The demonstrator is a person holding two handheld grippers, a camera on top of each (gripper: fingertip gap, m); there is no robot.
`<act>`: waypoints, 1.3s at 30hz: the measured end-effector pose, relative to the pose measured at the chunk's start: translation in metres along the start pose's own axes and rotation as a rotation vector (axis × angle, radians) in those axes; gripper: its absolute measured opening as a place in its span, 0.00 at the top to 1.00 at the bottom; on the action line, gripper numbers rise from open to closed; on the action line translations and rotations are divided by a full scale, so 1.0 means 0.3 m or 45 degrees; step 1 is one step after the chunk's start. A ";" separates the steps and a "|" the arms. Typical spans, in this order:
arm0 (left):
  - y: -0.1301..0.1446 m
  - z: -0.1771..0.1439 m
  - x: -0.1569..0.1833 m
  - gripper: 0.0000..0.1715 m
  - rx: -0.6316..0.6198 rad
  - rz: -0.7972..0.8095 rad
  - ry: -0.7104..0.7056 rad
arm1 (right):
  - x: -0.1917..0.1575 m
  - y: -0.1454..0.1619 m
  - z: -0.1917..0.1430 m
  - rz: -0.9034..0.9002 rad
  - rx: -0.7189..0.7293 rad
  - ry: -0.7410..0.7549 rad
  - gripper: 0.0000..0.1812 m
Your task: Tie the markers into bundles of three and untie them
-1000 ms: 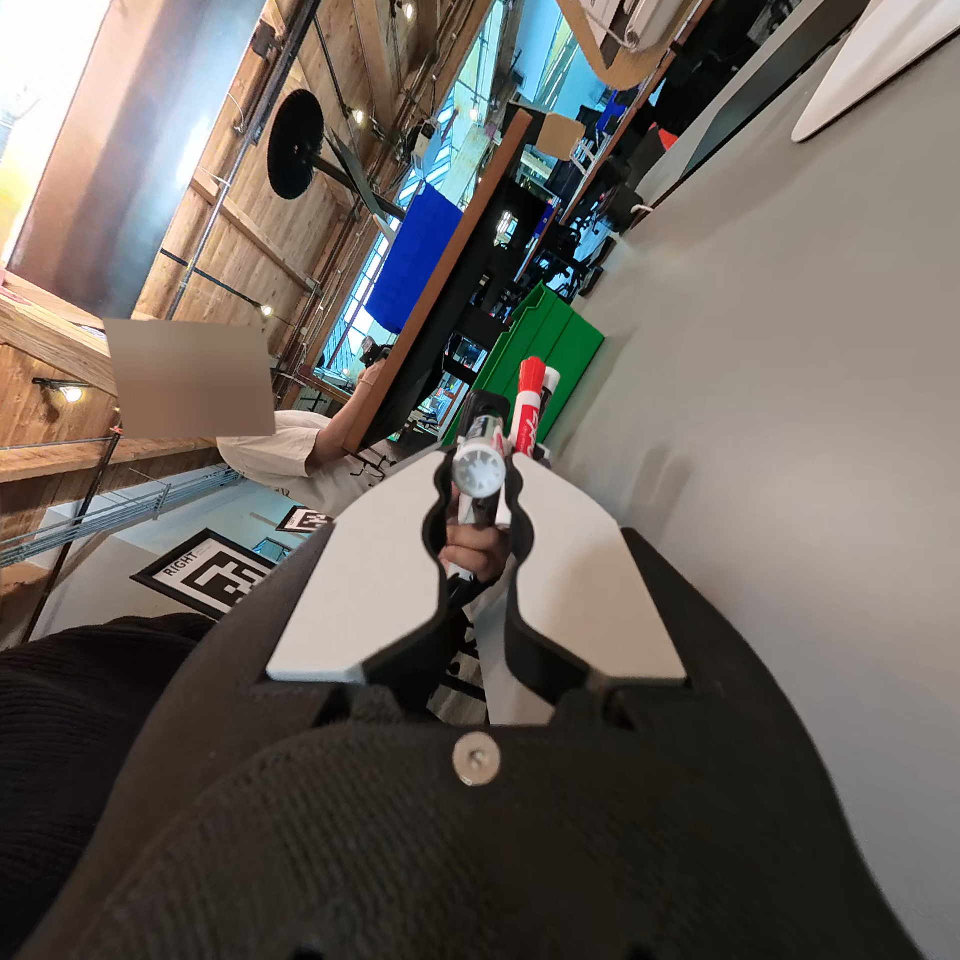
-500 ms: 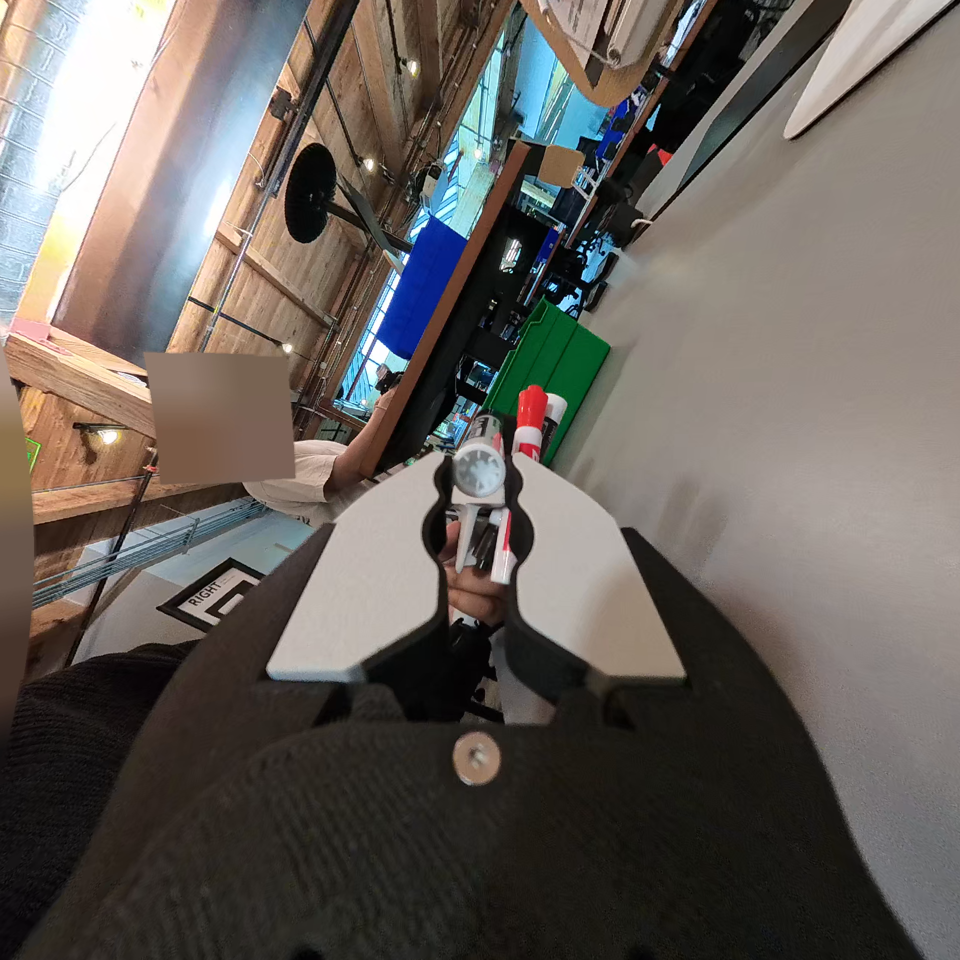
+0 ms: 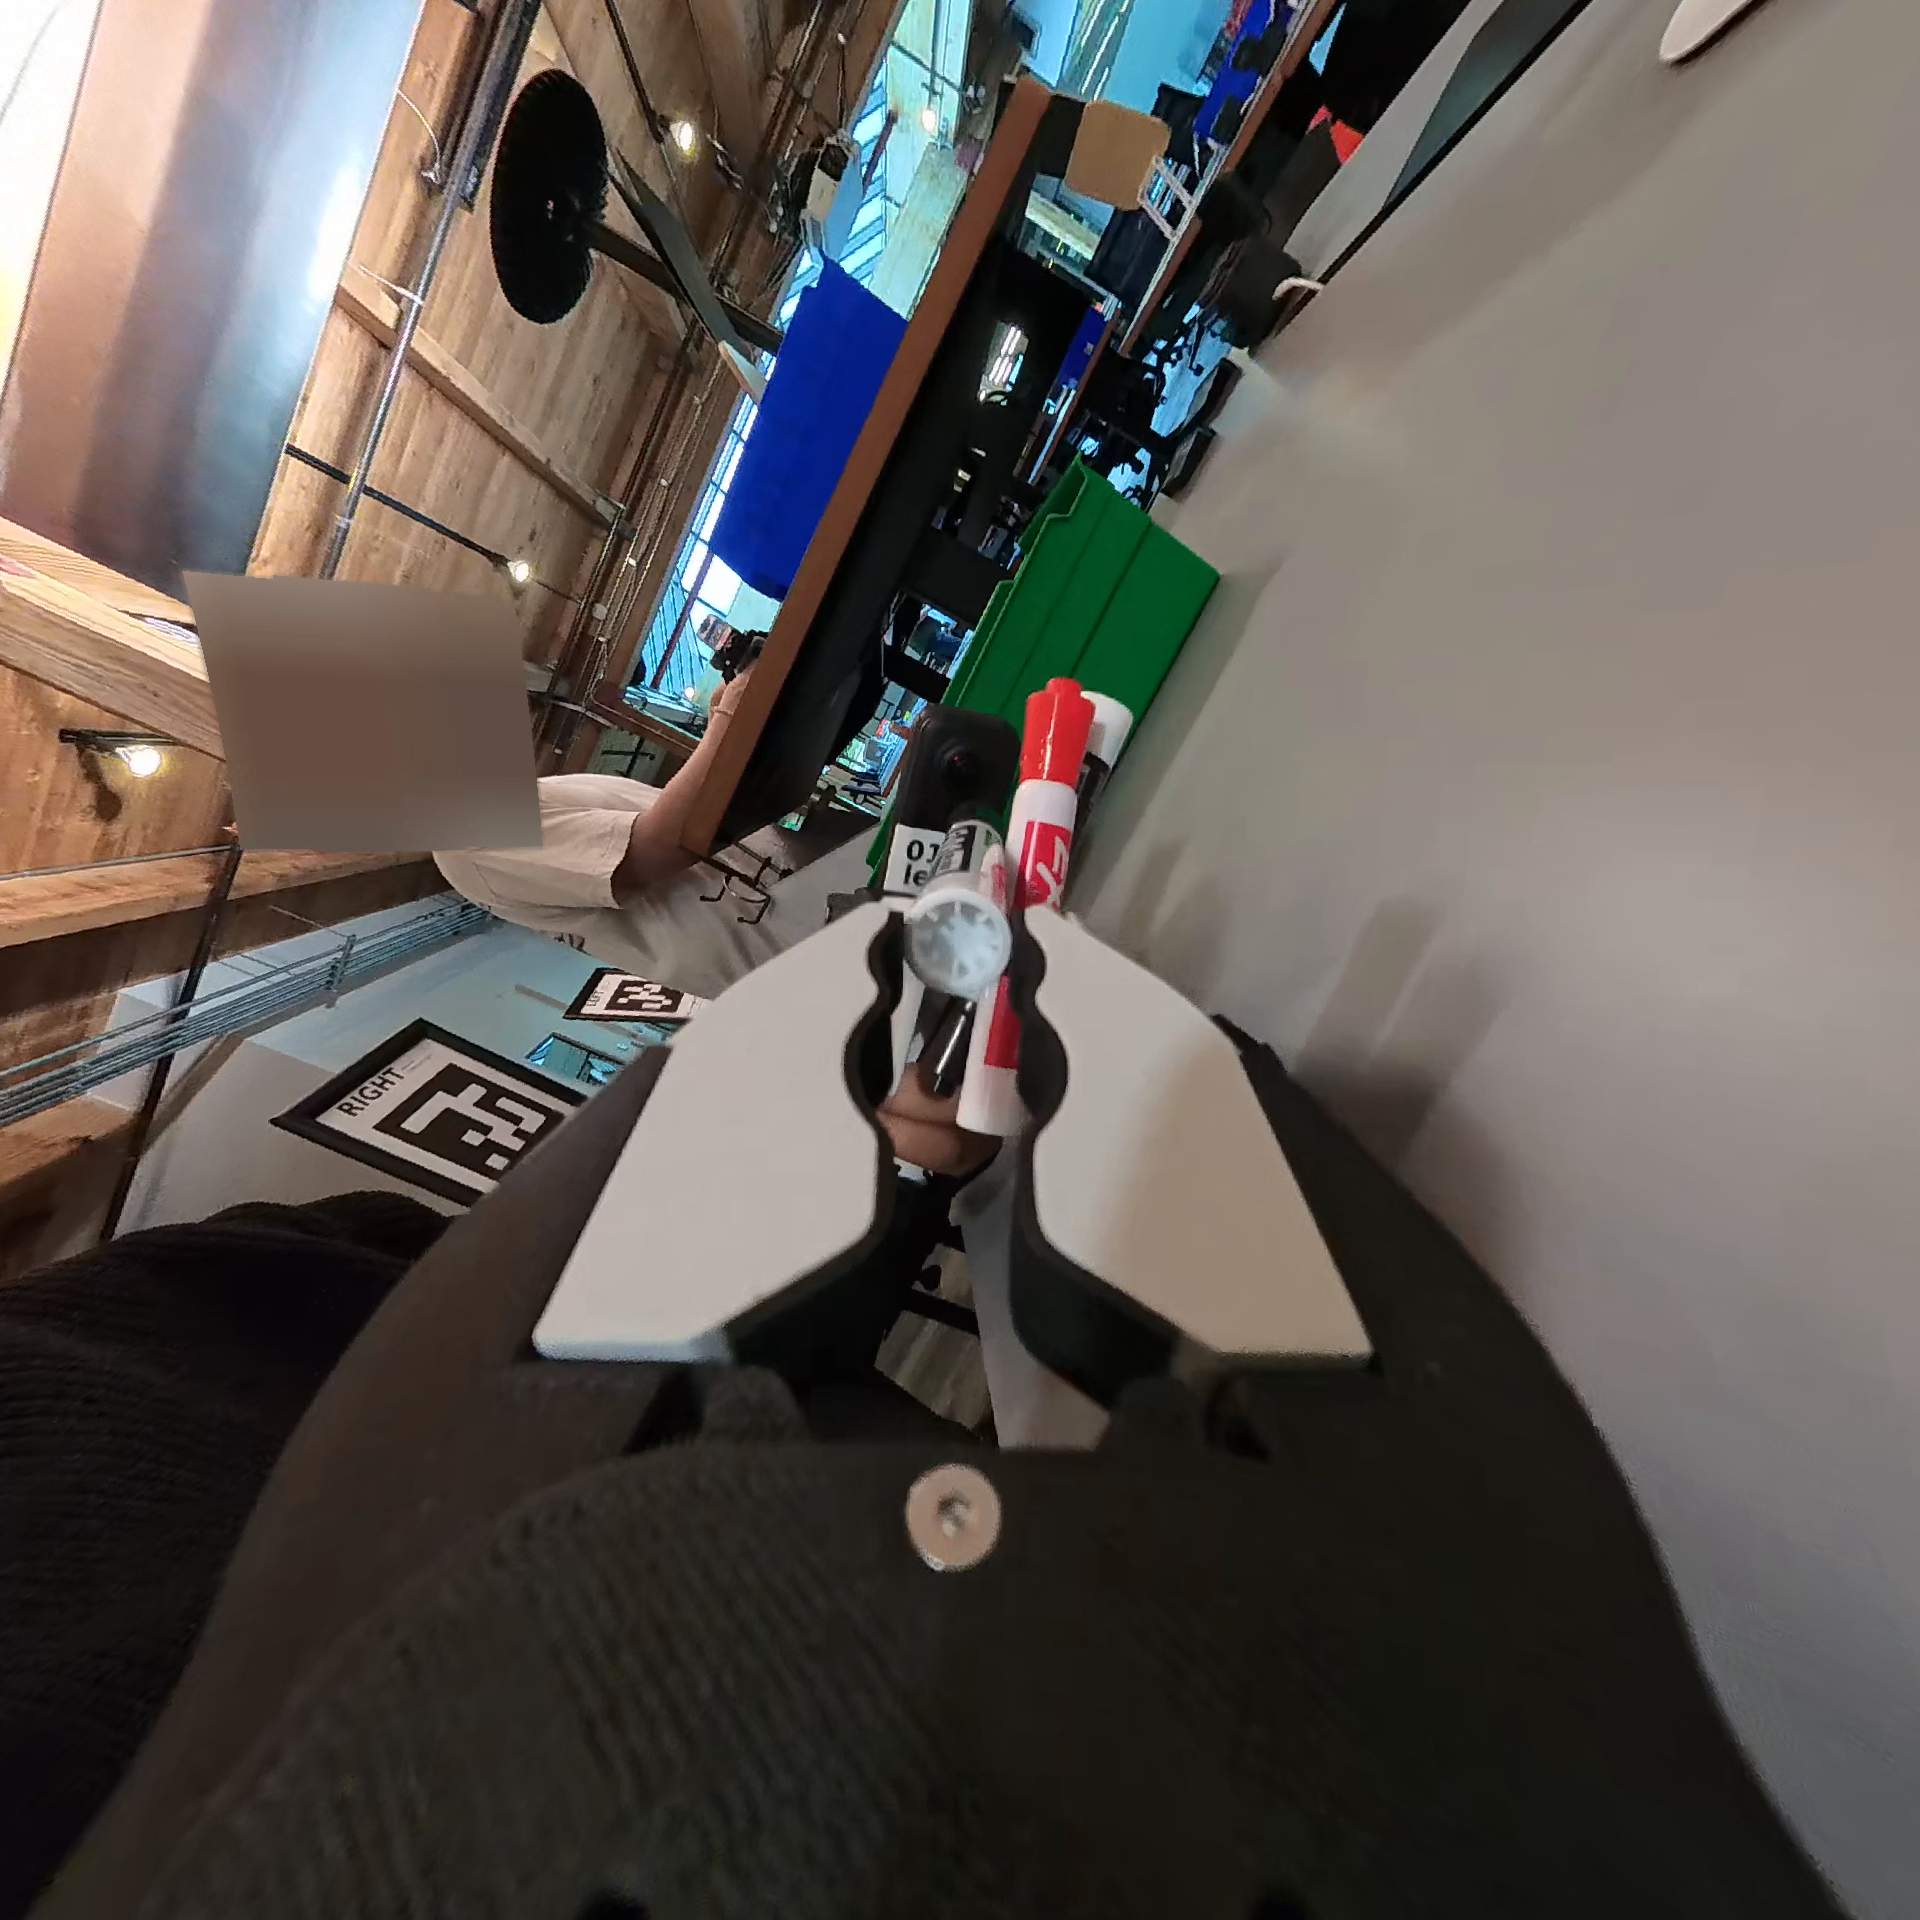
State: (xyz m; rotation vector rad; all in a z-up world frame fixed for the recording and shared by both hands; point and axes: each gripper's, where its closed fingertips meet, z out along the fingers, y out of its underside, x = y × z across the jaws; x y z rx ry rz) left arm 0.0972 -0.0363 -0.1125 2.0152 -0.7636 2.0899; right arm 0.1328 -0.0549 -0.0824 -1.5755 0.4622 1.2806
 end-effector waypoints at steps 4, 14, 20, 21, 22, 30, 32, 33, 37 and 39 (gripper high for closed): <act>0.002 0.000 -0.003 0.89 -0.007 0.018 -0.015 | 0.001 0.030 0.013 0.002 -0.058 -0.001 0.89; -0.016 -0.010 0.004 0.89 0.031 0.034 -0.007 | -0.001 0.115 0.043 -0.087 -0.257 0.025 0.89; -0.005 -0.003 0.012 0.88 0.011 0.041 0.006 | 0.006 0.185 0.057 -0.144 -0.425 0.047 0.89; -0.002 -0.001 0.013 0.88 0.006 0.040 0.010 | 0.007 0.199 0.059 -0.148 -0.456 0.048 0.89; 0.001 0.001 0.015 0.88 0.001 0.041 0.011 | 0.008 0.211 0.062 -0.153 -0.478 0.049 0.89; 0.036 0.025 0.007 0.88 -0.043 0.070 -0.031 | 0.015 0.236 0.066 -0.153 -0.523 0.064 0.91; 0.030 0.021 0.012 0.88 -0.038 0.066 -0.018 | 0.009 0.222 0.061 -0.155 -0.504 0.056 0.91; 0.025 0.018 0.011 0.88 -0.031 0.063 -0.019 | 0.007 0.209 0.057 -0.152 -0.485 0.050 0.91; 0.015 0.010 -0.013 0.89 -0.018 0.057 -0.064 | 0.032 0.120 0.030 -0.162 -0.356 0.113 0.85; 0.013 0.012 -0.009 0.89 -0.007 0.037 -0.050 | 0.076 0.081 0.019 -0.209 -0.313 0.227 0.81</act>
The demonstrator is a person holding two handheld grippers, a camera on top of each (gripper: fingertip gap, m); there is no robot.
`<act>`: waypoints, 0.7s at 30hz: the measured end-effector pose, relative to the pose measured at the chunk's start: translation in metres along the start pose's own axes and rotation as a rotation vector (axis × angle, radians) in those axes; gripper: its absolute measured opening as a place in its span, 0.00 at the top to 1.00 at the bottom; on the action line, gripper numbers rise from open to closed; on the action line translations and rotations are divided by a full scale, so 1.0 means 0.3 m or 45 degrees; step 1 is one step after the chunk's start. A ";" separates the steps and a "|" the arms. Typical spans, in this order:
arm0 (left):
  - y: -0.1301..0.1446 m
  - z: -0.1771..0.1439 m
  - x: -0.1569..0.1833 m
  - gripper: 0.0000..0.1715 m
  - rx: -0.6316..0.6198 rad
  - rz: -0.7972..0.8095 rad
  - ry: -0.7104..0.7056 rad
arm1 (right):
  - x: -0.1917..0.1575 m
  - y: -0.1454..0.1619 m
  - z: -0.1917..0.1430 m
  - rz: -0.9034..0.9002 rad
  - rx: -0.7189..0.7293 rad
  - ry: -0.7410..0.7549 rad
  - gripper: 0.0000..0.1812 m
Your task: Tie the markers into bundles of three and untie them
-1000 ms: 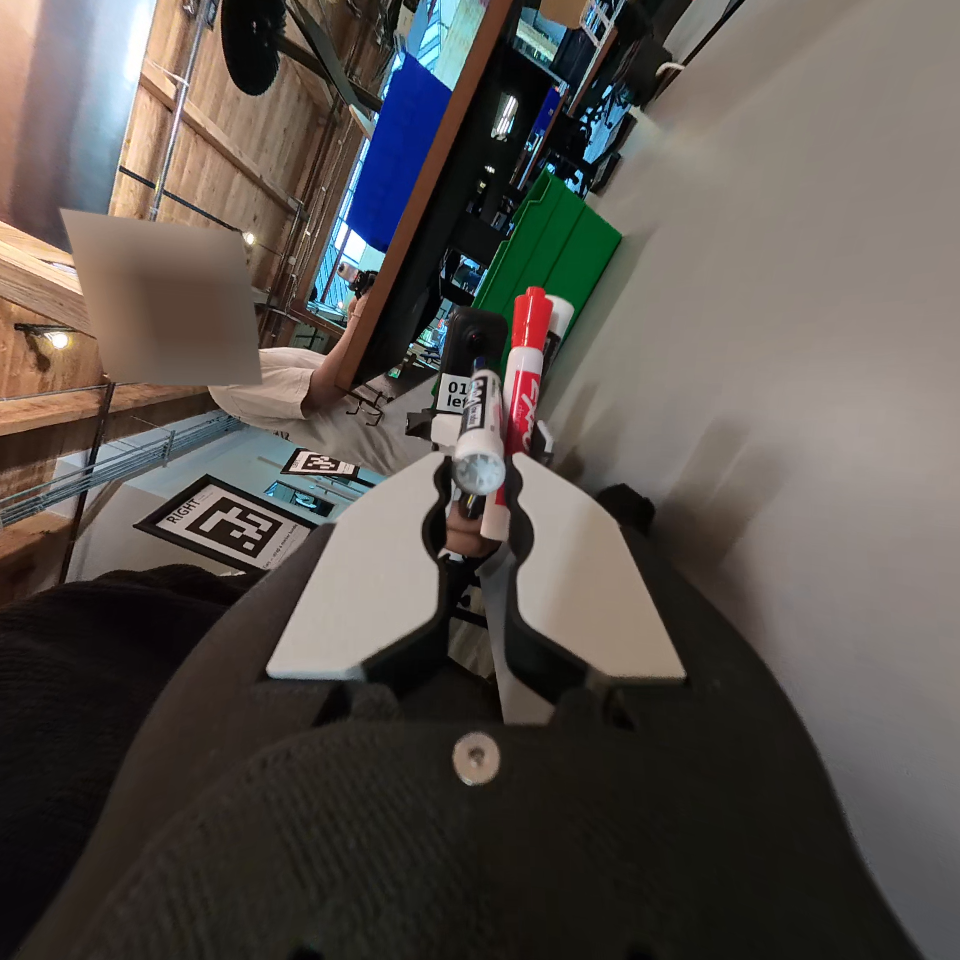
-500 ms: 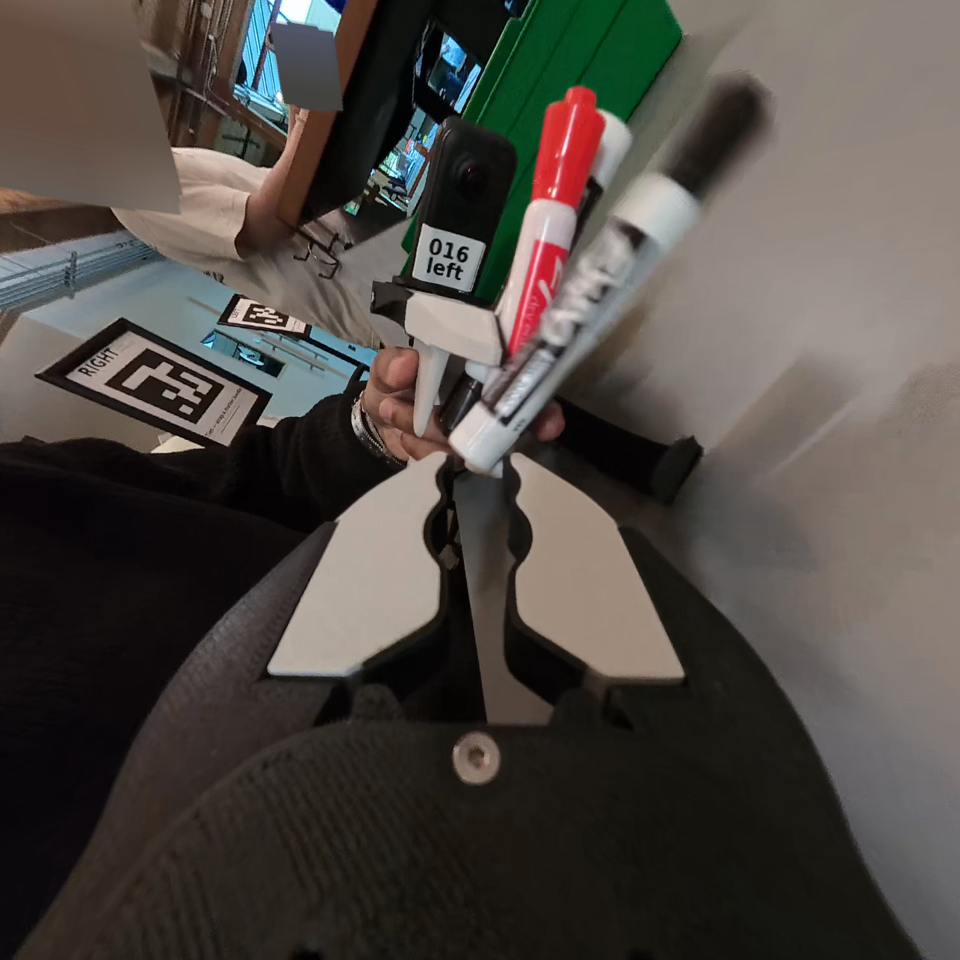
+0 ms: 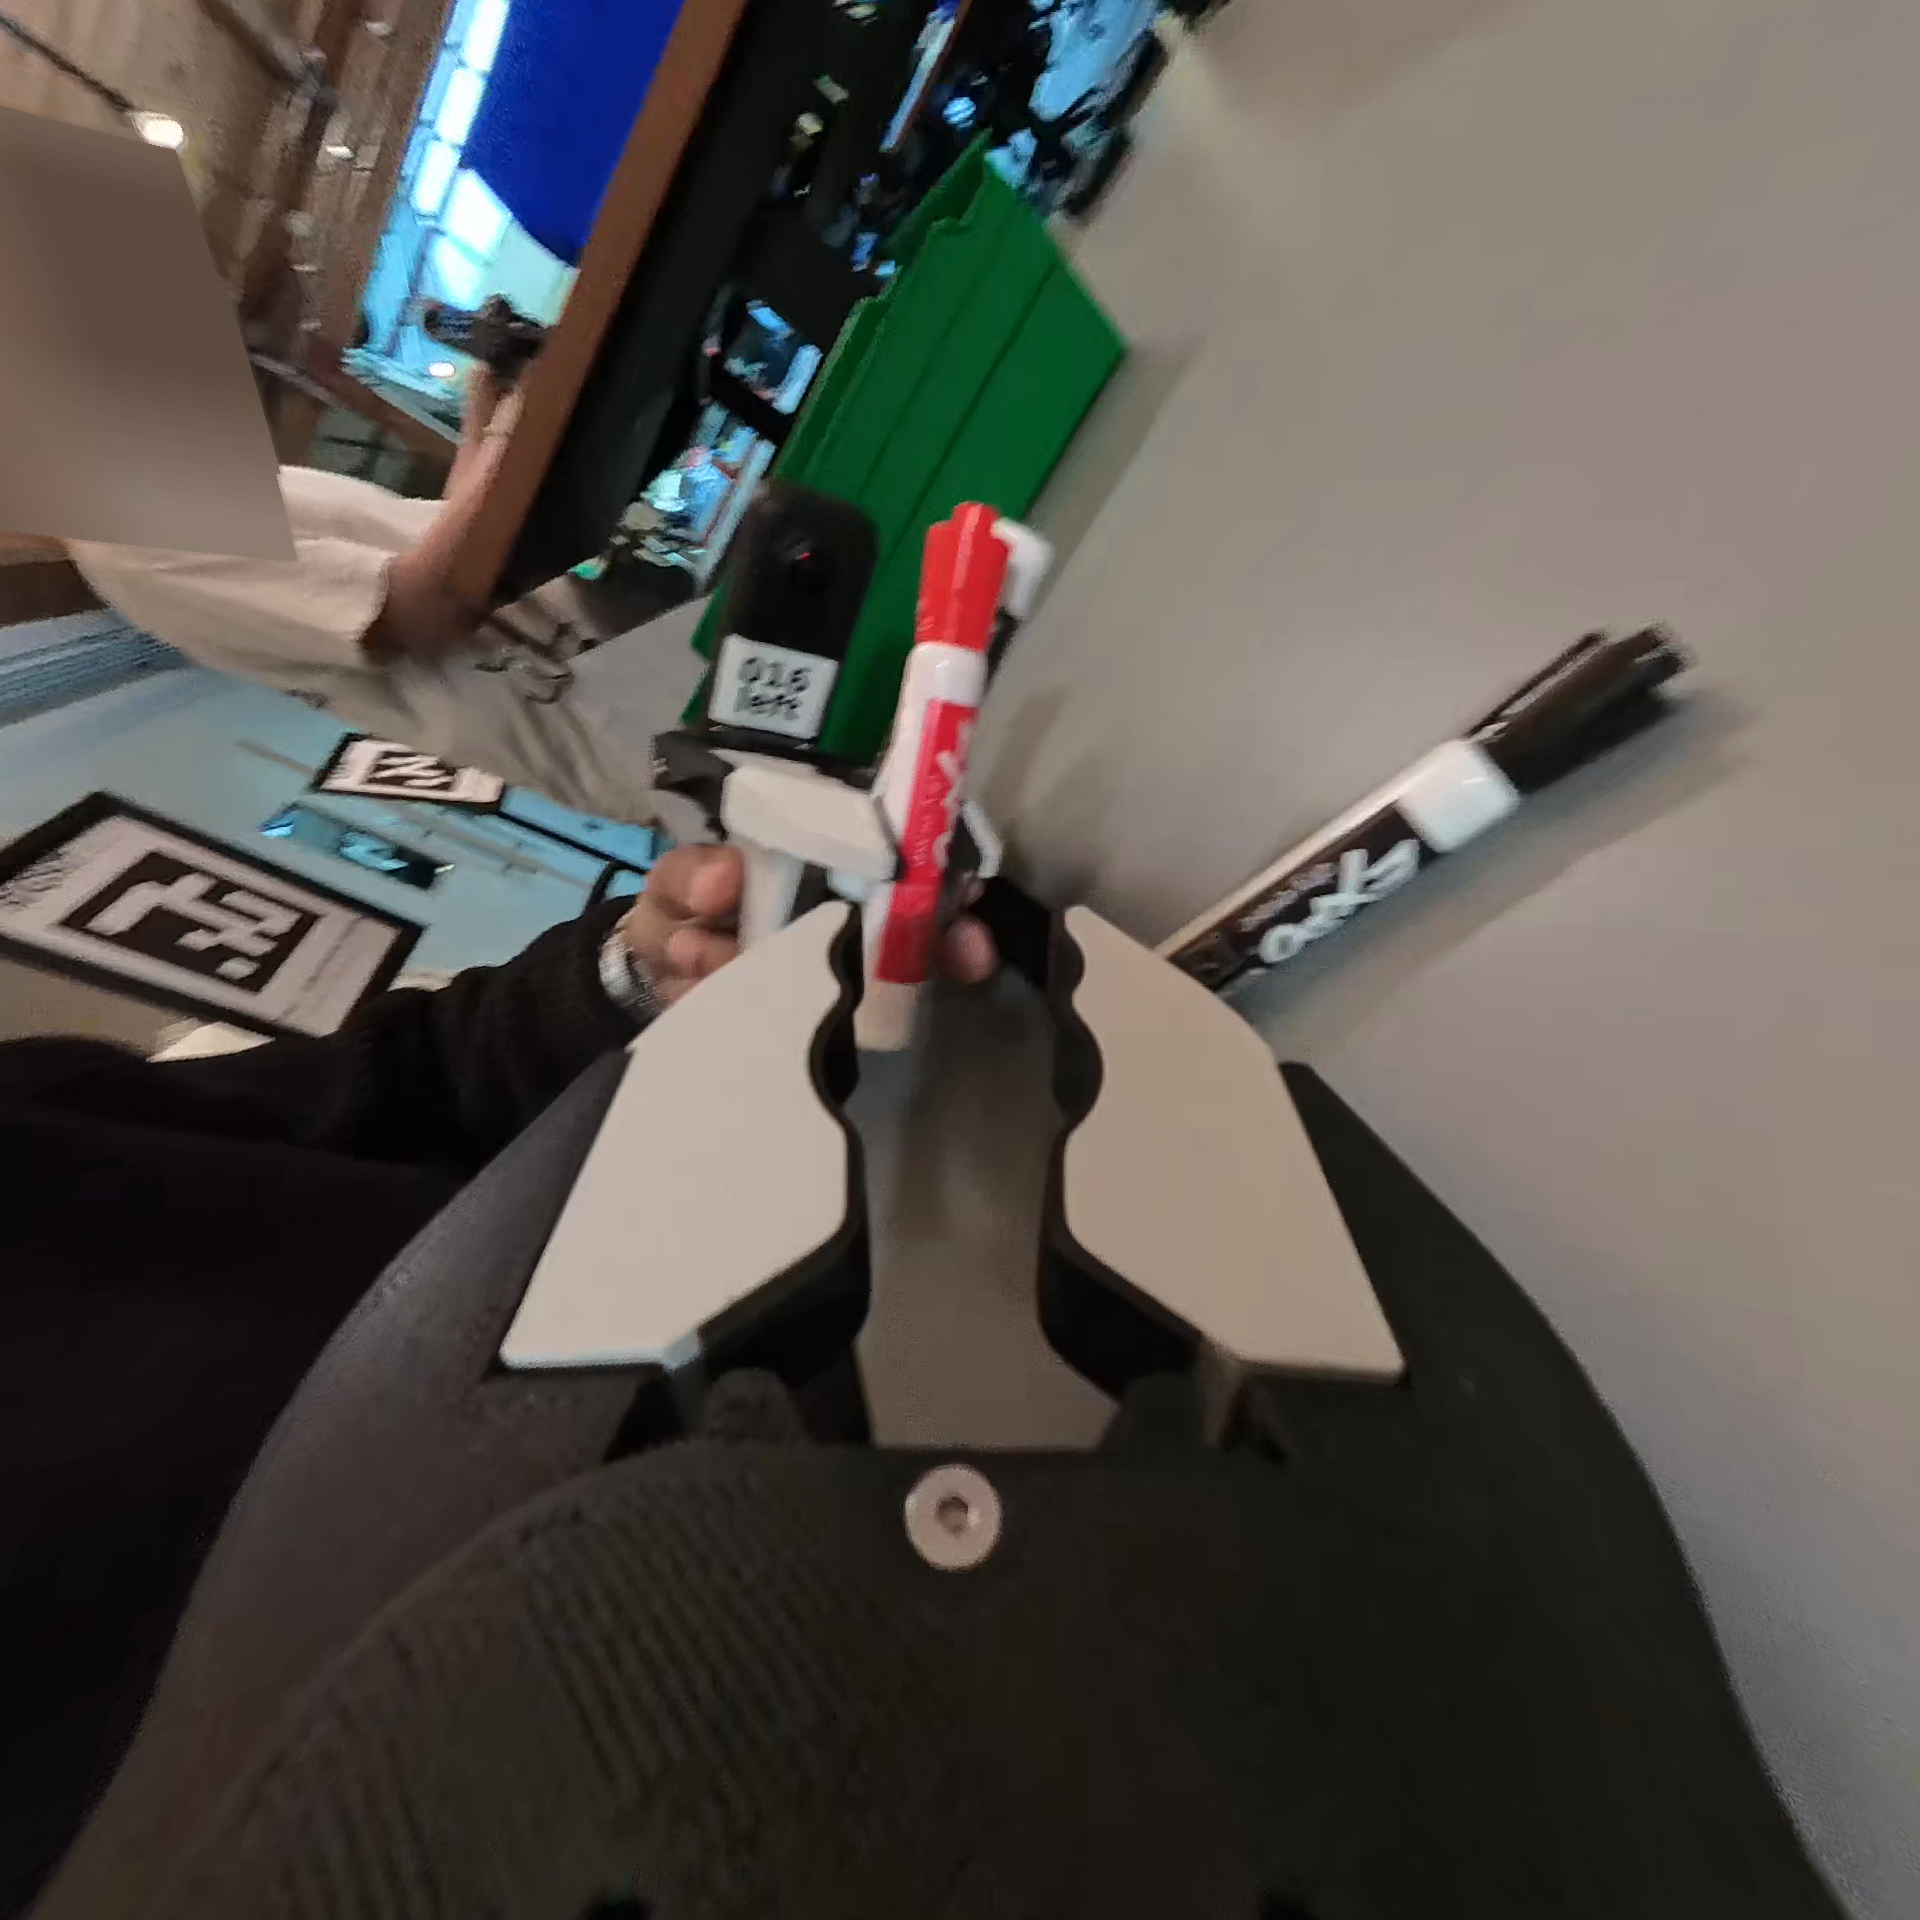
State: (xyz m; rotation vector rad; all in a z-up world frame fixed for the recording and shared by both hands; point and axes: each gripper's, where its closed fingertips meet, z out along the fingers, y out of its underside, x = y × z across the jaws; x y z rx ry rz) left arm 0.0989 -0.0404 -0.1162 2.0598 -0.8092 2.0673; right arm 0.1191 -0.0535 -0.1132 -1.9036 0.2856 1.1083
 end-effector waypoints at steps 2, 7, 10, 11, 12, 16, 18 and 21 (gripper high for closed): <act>0.000 0.001 -0.003 0.89 -0.001 -0.008 -0.002 | 0.047 0.005 0.016 -0.020 -0.023 0.133 0.78; 0.004 0.001 -0.030 0.89 -0.008 -0.038 -0.052 | 0.136 0.081 0.075 -0.109 -0.208 0.411 0.71; 0.007 -0.001 -0.029 0.88 -0.010 -0.048 -0.049 | 0.184 0.051 0.069 -0.260 -0.247 0.566 0.73; 0.006 -0.003 -0.032 0.89 -0.007 -0.049 -0.055 | 0.205 0.038 0.070 -0.334 -0.274 0.636 0.70; 0.000 -0.006 -0.032 0.89 0.006 -0.053 -0.056 | 0.223 0.027 0.072 -0.413 -0.306 0.705 0.69; -0.058 -0.040 -0.036 0.89 0.122 -0.078 -0.059 | 0.228 -0.010 0.123 -0.545 -0.353 0.778 0.61; -0.096 -0.069 -0.029 0.88 0.179 -0.082 -0.049 | 0.201 -0.048 0.151 -0.567 -0.298 0.732 0.61; -0.153 -0.120 -0.031 0.89 0.263 -0.062 -0.073 | 0.197 -0.110 0.158 -0.647 -0.277 0.752 0.61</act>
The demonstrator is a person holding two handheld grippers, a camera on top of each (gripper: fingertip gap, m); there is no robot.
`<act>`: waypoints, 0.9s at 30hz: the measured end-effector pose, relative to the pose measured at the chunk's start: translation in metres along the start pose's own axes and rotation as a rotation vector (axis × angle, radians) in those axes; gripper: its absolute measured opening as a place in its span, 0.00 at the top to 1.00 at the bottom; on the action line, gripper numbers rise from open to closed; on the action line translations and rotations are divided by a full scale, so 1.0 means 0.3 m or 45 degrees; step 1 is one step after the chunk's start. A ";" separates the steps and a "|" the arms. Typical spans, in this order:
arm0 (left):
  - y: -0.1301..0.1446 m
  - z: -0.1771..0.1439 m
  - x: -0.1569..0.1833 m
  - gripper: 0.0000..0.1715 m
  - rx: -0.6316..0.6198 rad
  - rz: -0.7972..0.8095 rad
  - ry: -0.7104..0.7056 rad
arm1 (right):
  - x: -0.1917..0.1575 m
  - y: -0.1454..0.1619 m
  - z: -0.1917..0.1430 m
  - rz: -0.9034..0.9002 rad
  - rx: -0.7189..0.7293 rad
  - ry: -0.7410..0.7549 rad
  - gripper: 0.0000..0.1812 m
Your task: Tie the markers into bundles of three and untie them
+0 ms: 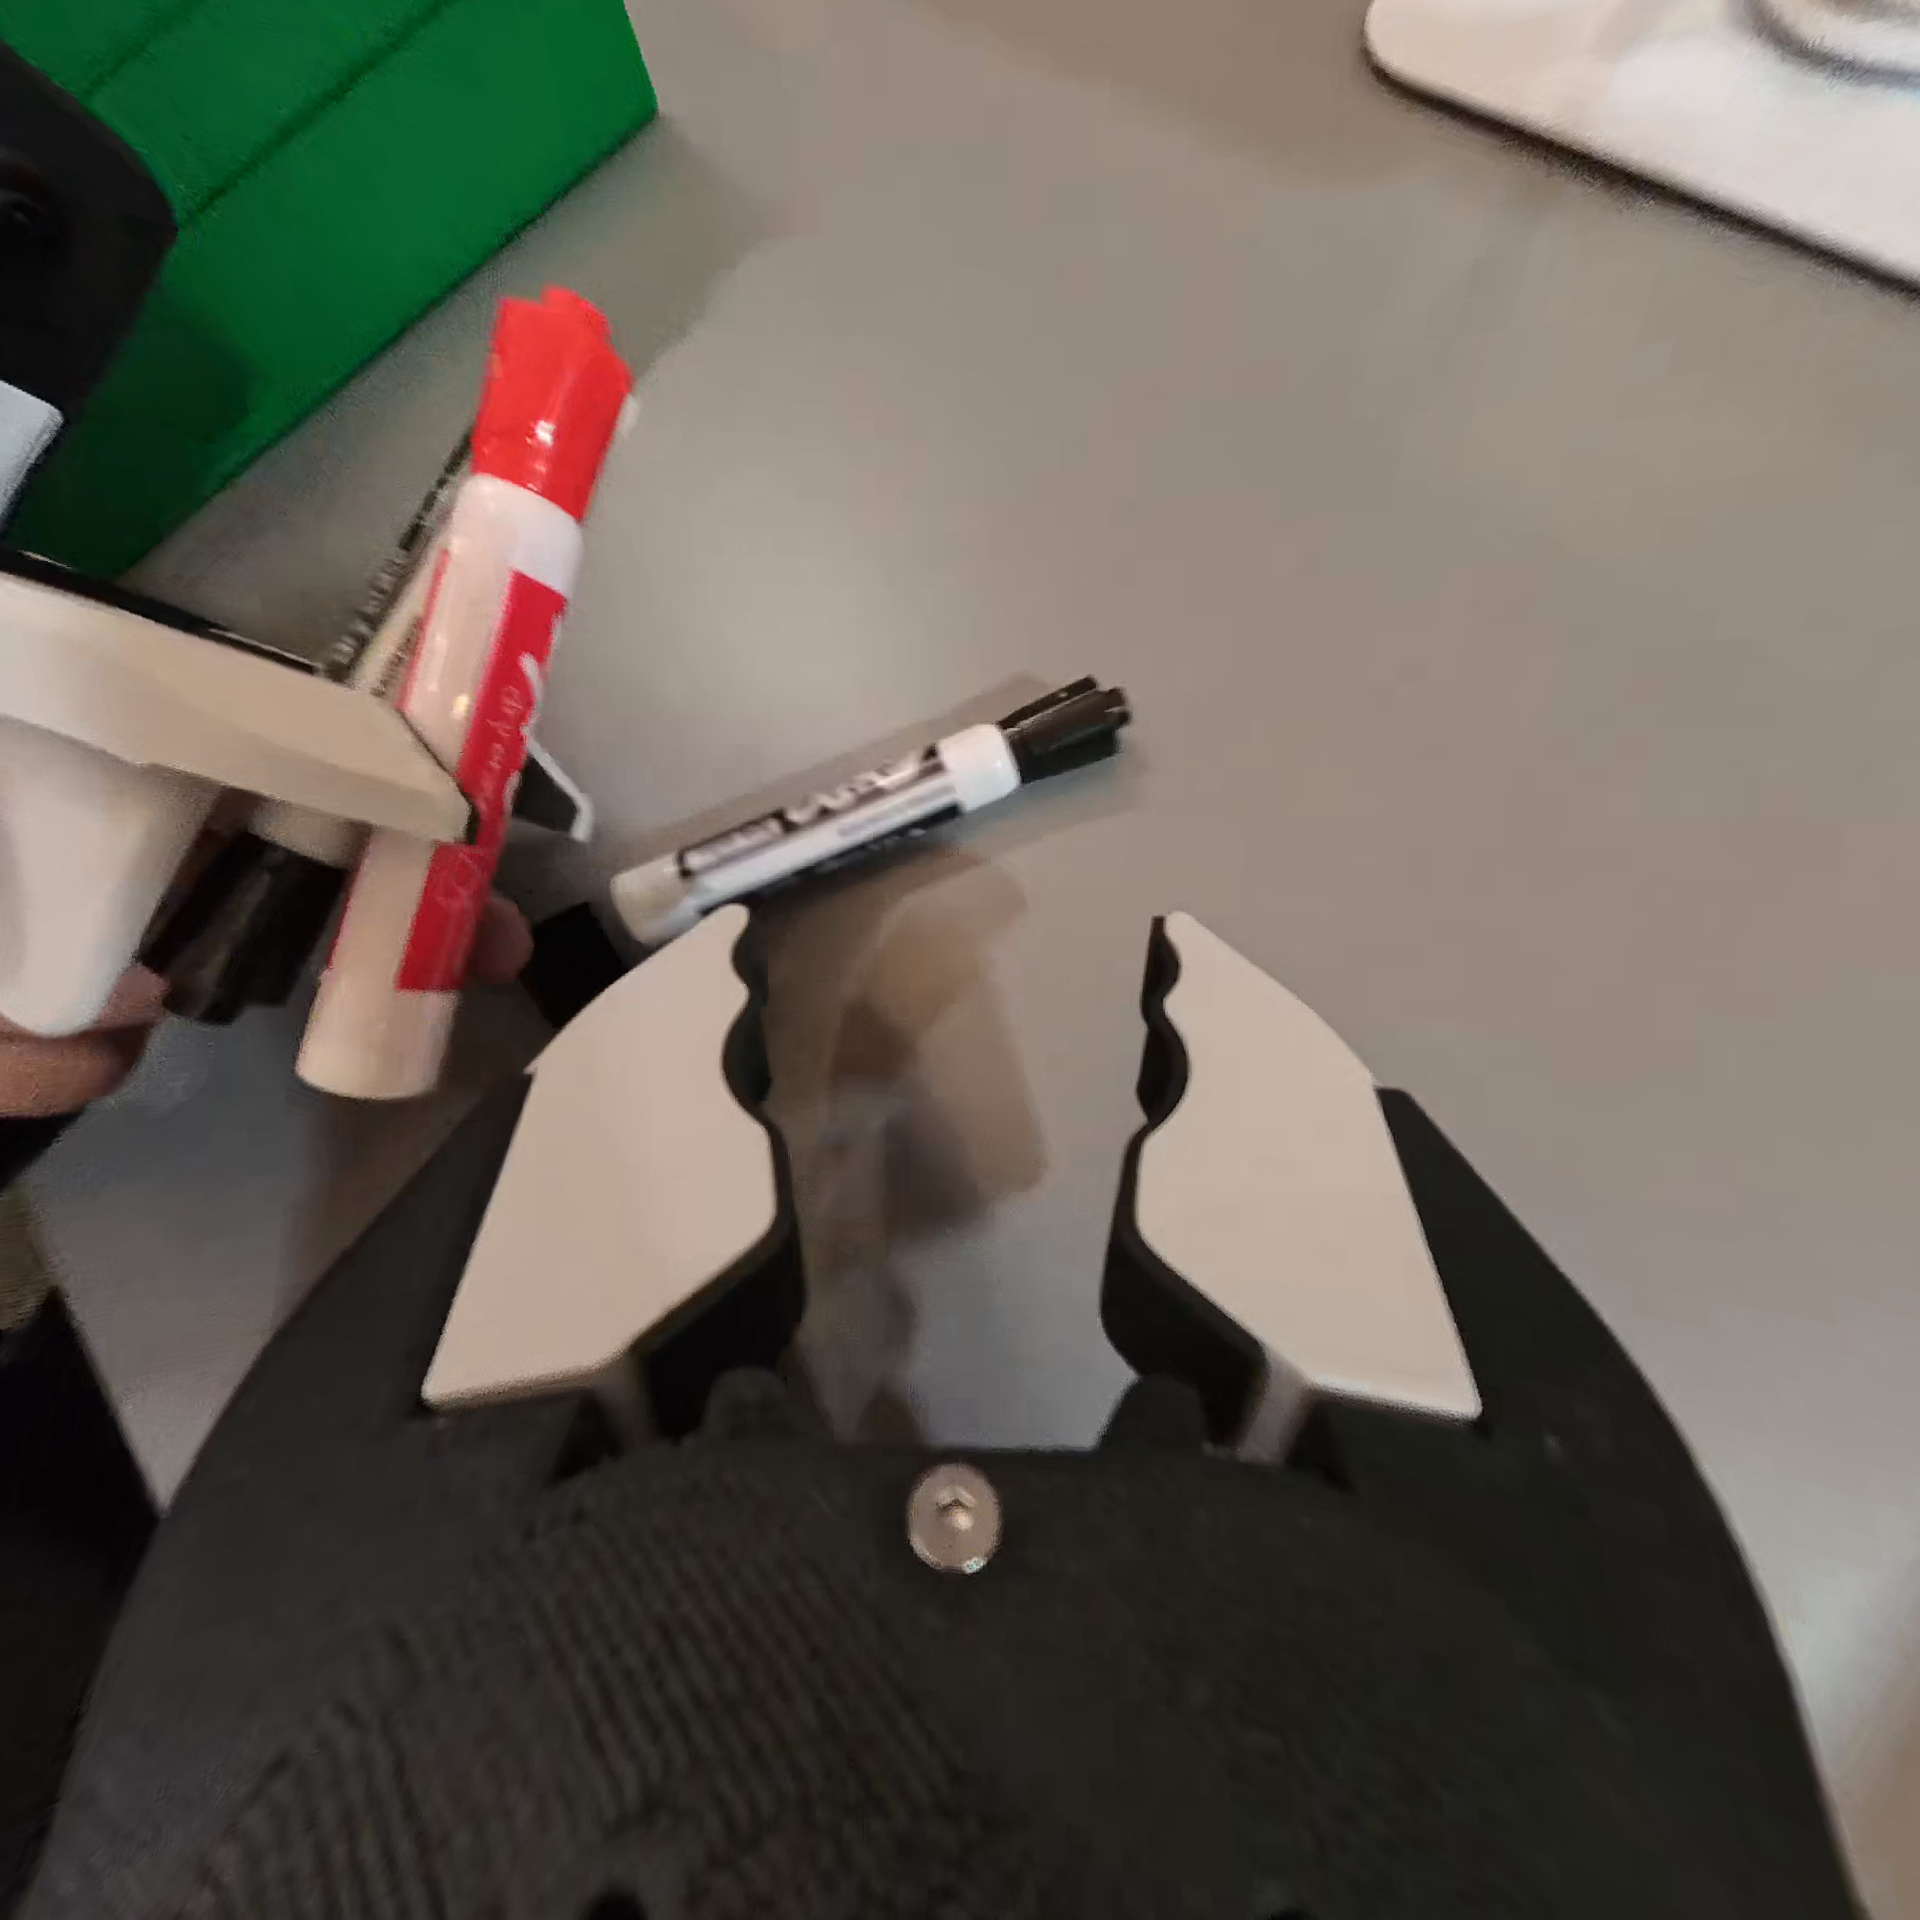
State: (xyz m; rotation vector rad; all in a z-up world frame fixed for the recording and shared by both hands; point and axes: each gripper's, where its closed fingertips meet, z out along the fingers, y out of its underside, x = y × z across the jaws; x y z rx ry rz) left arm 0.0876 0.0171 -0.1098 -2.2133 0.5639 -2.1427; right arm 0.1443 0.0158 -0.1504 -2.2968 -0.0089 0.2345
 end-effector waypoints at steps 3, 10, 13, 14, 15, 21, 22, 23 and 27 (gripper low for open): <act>-0.063 -0.038 -0.019 0.88 0.087 0.014 -0.055 | 0.018 -0.058 0.014 -0.011 0.018 -0.011 0.65; -0.257 -0.202 -0.036 0.88 0.342 0.139 -0.207 | -0.091 -0.164 0.184 -0.040 -0.083 -0.158 0.62; -0.294 -0.246 -0.024 0.88 0.379 0.205 -0.245 | -0.155 -0.220 0.256 -0.149 -0.130 -0.149 0.61; -0.295 -0.251 -0.025 0.88 0.370 0.218 -0.260 | -0.167 -0.224 0.282 -0.201 -0.170 -0.125 0.59; -0.298 -0.257 -0.027 0.89 0.373 0.236 -0.276 | -0.174 -0.228 0.308 -0.258 -0.196 -0.096 0.57; -0.291 -0.262 -0.024 0.89 0.360 0.270 -0.268 | -0.105 -0.236 0.430 -0.646 -0.224 0.164 0.63; -0.287 -0.261 -0.022 0.89 0.356 0.266 -0.261 | -0.099 -0.237 0.424 -0.648 -0.213 0.162 0.66; -0.282 -0.259 -0.021 0.89 0.351 0.265 -0.257 | -0.089 -0.224 0.416 -0.631 -0.233 0.156 0.65; -0.264 -0.243 -0.021 0.88 0.318 0.262 -0.241 | -0.032 -0.174 0.338 -0.453 -0.255 0.102 0.64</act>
